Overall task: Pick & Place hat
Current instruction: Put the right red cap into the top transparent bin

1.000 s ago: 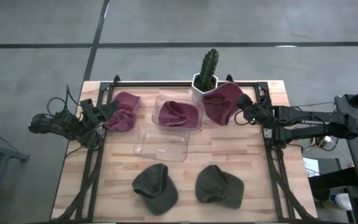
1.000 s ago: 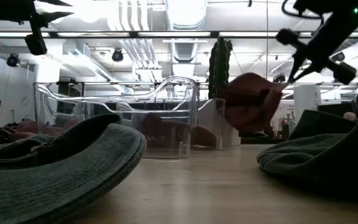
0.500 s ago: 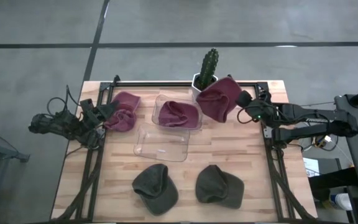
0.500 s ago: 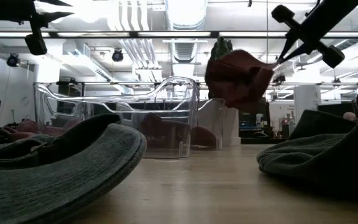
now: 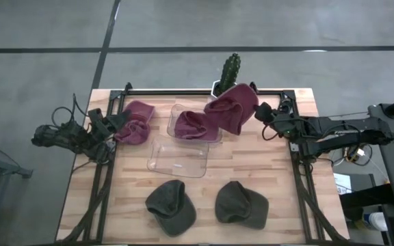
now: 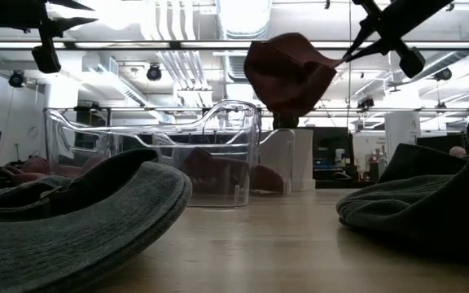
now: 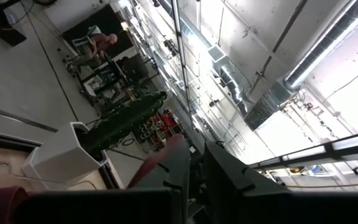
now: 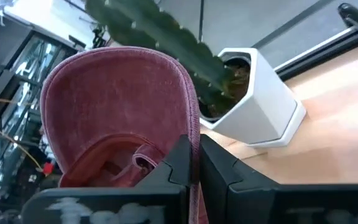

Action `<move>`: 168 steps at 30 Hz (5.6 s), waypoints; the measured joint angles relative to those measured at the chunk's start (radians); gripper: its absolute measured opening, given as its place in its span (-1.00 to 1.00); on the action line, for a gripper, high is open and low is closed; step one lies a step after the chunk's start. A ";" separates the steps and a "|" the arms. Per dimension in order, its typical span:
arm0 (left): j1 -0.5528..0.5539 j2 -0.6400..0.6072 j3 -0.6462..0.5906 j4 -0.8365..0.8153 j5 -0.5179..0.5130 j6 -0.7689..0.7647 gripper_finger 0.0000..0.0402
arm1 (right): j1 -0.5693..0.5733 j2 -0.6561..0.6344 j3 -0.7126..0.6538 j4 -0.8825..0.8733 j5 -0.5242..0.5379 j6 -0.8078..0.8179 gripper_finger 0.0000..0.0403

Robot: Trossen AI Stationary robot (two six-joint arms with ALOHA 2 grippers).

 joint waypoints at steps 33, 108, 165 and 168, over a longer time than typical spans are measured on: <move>0.000 0.000 -0.002 0.024 -0.003 0.000 -0.78 | 0.132 0.957 0.279 0.665 0.372 0.705 -0.94; 0.000 -0.001 0.000 0.040 -0.179 -0.002 -0.78 | -0.020 0.576 0.277 0.238 -0.340 -0.029 -0.31; 0.000 0.000 -0.004 0.016 -0.179 -0.002 -0.78 | -0.020 0.576 0.277 0.364 -0.341 0.018 -0.32; 0.000 0.000 -0.004 0.016 -0.179 -0.002 -0.78 | -0.020 0.576 0.277 0.364 -0.341 0.020 -0.31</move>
